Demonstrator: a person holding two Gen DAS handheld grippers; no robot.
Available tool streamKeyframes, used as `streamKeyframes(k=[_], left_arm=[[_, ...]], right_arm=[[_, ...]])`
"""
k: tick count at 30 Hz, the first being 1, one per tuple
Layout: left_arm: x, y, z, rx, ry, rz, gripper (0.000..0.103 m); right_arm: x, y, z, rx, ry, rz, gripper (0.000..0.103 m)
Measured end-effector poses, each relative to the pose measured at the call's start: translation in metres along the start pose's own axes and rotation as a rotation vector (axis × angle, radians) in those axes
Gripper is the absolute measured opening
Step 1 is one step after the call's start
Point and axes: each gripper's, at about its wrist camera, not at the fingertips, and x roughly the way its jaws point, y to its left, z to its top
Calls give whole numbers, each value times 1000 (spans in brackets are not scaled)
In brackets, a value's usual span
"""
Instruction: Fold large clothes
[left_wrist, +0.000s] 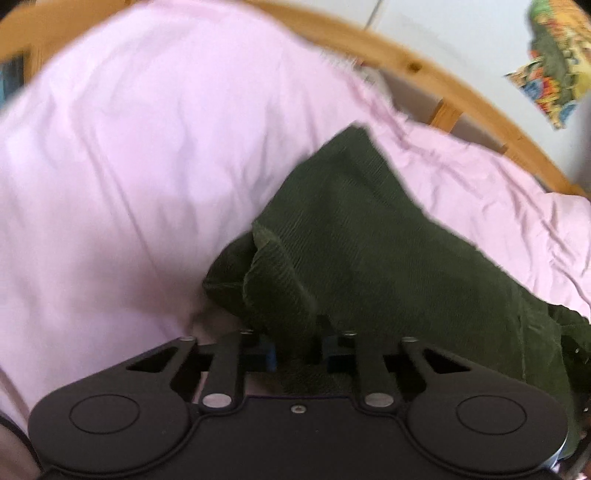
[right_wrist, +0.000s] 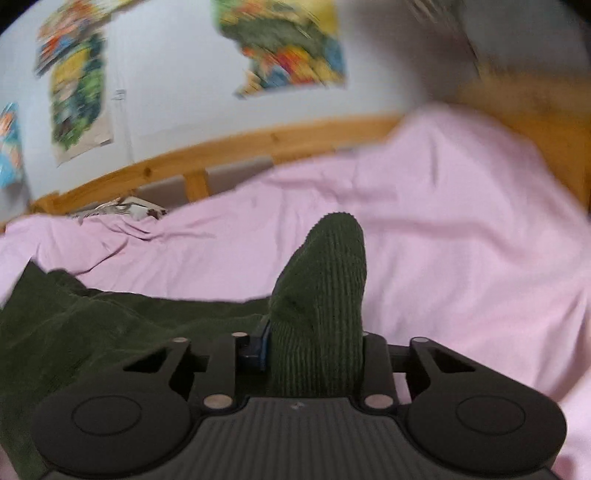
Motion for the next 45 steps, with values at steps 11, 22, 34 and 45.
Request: streamKeyframes(k=[11, 22, 34, 45], left_arm=[[-98, -13, -2, 181, -424, -31, 14], [-67, 2, -6, 116, -159, 109, 20], [-46, 43, 0, -137, -26, 105, 85], [-37, 51, 2, -187, 13, 78, 60]], right_arm=[[-55, 78, 46, -86, -311, 57, 29], [-7, 42, -10, 61, -14, -50, 51], [-49, 158, -24, -354, -150, -220, 103], [22, 222, -70, -306, 63, 27, 102]])
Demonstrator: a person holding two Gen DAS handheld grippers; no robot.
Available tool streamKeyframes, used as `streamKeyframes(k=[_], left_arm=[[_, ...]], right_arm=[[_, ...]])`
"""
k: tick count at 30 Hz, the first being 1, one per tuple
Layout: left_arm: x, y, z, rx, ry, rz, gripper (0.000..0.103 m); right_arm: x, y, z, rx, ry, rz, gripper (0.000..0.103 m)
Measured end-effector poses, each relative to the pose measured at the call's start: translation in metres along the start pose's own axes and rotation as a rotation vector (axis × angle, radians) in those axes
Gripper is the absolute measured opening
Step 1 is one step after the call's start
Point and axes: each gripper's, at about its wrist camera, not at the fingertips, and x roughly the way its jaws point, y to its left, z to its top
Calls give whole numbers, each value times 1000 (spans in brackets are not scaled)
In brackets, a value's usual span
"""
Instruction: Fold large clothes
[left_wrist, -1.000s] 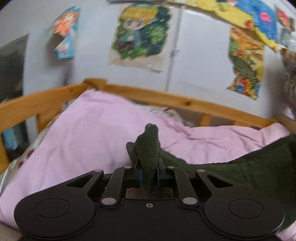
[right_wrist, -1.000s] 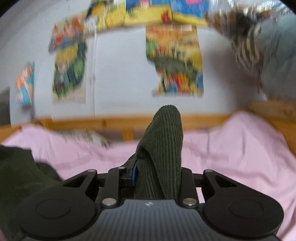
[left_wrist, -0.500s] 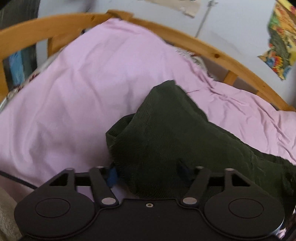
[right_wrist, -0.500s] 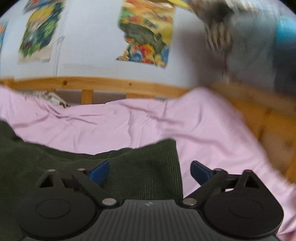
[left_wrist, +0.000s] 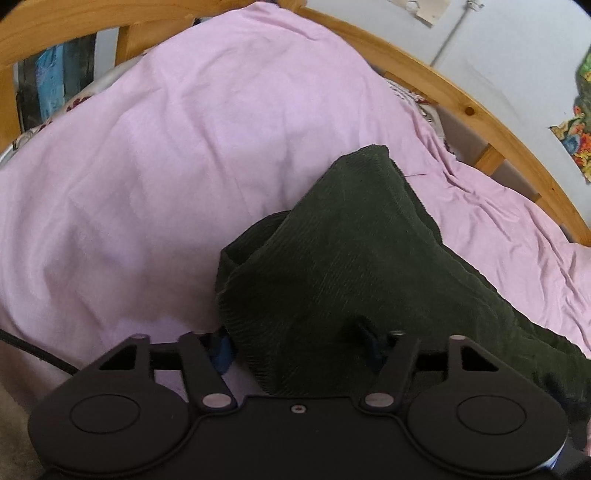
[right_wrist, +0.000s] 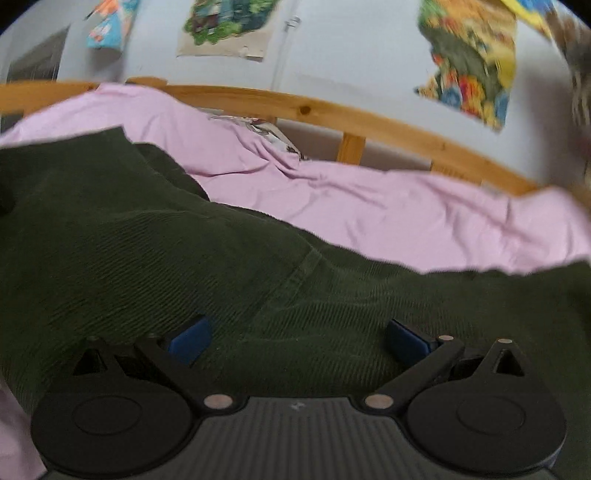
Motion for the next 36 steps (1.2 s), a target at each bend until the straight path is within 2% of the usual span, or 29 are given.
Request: streamKeyframes(k=[1, 5, 8, 9, 10, 12, 15, 17, 20, 23, 25, 27, 29, 31, 33, 35, 36], left_arm=[[0, -1, 0, 2, -1, 0, 54], [0, -3, 0, 13, -15, 7, 43], [-3, -3, -1, 21, -25, 12, 37], [-4, -2, -1, 15, -28, 9, 37], [-4, -1, 0, 9, -30, 5, 36], [-4, 1, 0, 3, -31, 4, 35], [-5, 0, 0, -2, -42, -3, 26], [-9, -1, 0, -9, -73, -41, 13], [-21, -8, -4, 36, -161, -122, 9], [-42, -32, -7, 154, -280, -293, 7], [-52, -62, -7, 304, -316, -328, 6], [-59, -97, -13, 461, -339, -342, 5], [-65, -128, -19, 565, -334, -387, 4], [-69, -153, -28, 664, -330, -418, 4], [-72, -178, -45, 775, -314, -447, 4], [-71, -194, -67, 859, -282, -480, 4], [-71, -200, -79, 894, -266, -494, 4]], right_arm=[[1, -6, 1, 28, 8, 21, 102], [-10, -22, 1, 99, -21, 66, 102], [-30, -24, 5, 109, -121, -30, 102], [-32, -23, 8, 104, -128, -64, 103], [-29, -23, 9, 96, -109, -90, 103], [-10, -18, 3, 42, 3, -108, 103], [-8, -19, 0, 35, -5, -109, 103], [-11, -23, -1, 54, -7, -91, 103], [-24, -44, 6, 170, -17, 19, 103], [-44, -77, 18, 364, -80, 175, 103], [-50, -105, 26, 520, -90, 355, 103], [-47, -131, 26, 693, -65, 570, 103], [-41, -151, 18, 852, -77, 712, 103], [-30, -169, 8, 1005, -63, 805, 103], [-22, -183, 0, 1106, -54, 850, 103], [-16, -193, -4, 1153, -53, 885, 103], [-13, -197, -4, 1157, -38, 876, 103]])
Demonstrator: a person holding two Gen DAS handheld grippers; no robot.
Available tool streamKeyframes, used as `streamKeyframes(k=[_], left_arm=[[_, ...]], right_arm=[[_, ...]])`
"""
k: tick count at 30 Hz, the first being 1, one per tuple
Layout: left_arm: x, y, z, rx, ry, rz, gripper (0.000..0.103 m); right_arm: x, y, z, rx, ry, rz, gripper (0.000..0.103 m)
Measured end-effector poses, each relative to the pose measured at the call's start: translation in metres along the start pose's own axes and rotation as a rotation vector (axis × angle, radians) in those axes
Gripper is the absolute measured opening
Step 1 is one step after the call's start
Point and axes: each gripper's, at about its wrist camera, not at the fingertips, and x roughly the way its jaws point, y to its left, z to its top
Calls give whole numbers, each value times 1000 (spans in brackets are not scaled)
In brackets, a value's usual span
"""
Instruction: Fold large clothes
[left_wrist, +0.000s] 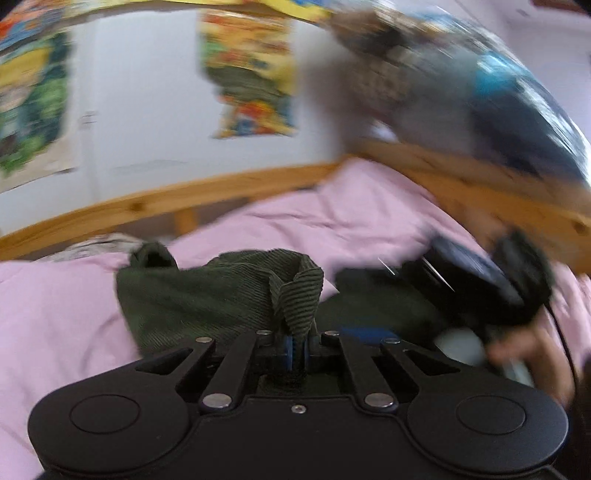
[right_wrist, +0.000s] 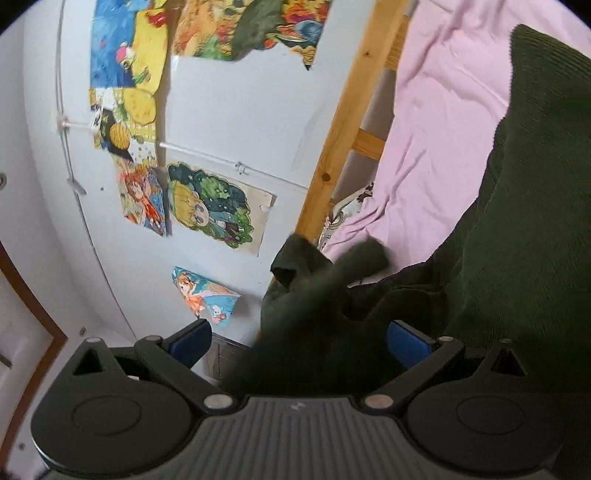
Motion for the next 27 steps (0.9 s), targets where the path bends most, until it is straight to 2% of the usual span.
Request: streamKeyframes(k=[3, 6, 8, 9, 10, 13, 16, 19, 23, 25, 27], left_arm=[[12, -31, -13, 80, 49, -56, 4], [18, -59, -24, 149, 86, -118, 4], [21, -76, -29, 188, 105, -159, 4], [23, -82, -30, 204, 110, -174, 4], [24, -89, -32, 222, 112, -185, 4], [30, -105, -30, 255, 105, -197, 4], [40, -110, -18, 226, 94, -245, 4], [59, -123, -7, 218, 78, -304, 4], [89, -145, -12, 243, 101, -346, 6], [107, -148, -18, 213, 141, -373, 11], [116, -141, -22, 135, 199, -425, 16]], right_arm=[[4, 1, 4, -56, 24, -107, 103], [1, 6, 1, -101, 31, -146, 103], [-6, 14, 0, -144, 4, -175, 96], [-10, 19, 1, -179, -8, -196, 80], [-16, 26, 3, -227, -33, -238, 56], [-39, 46, 4, -354, -68, -276, 32], [-62, 65, 5, -496, -100, -345, 28], [-73, 63, 11, -594, -101, -482, 27], [-74, 22, 20, -543, -56, -601, 27], [-74, 7, 22, -519, -49, -604, 27], [-75, 2, 24, -525, -53, -599, 27]])
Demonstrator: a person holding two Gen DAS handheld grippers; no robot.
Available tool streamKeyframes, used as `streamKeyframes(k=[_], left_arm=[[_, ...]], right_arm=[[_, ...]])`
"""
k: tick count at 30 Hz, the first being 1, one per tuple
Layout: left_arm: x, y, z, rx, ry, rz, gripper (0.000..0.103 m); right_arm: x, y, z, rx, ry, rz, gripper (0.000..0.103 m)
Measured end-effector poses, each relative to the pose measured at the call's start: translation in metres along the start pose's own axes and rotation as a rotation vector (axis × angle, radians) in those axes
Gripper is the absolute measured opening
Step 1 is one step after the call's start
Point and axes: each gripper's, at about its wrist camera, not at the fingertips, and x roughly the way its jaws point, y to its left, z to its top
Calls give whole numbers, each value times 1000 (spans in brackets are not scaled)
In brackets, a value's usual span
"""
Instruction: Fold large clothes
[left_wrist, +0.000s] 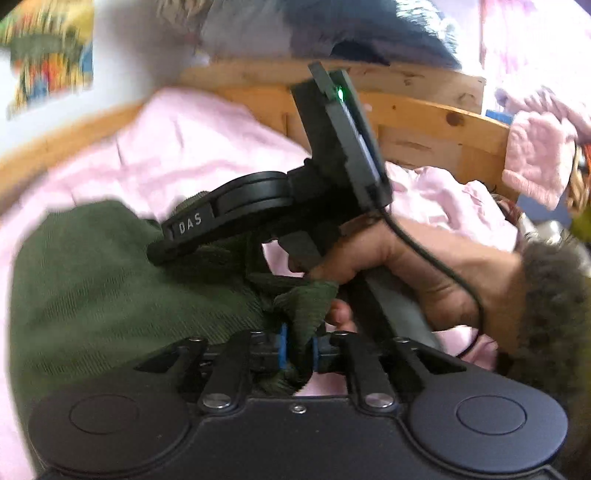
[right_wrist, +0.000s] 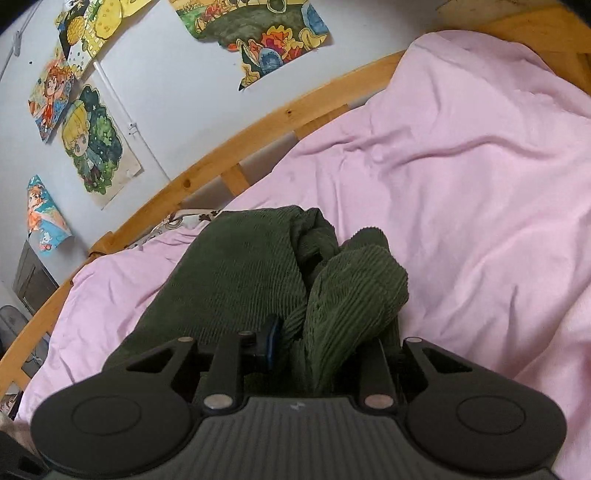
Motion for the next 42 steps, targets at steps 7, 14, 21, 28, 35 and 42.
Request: streamKeyframes(k=[7, 14, 21, 28, 35, 42], left_arm=[[-63, 43, -4, -250, -108, -82, 73], [-103, 104, -26, -409, -152, 280, 102], [-75, 162, -64, -643, -70, 271, 102], [-58, 175, -76, -707, -68, 181, 102], [-29, 187, -84, -715, 14, 194, 103], [-23, 204, -94, -817, -7, 70, 103]], right_arm=[[-14, 11, -3, -65, -40, -91, 60], [-46, 84, 6, -344, -356, -544, 98], [40, 160, 31, -667, -175, -358, 103], [128, 129, 0, -635, -19, -320, 102], [142, 92, -15, -550, -29, -275, 102], [89, 102, 18, -519, 17, -238, 102]])
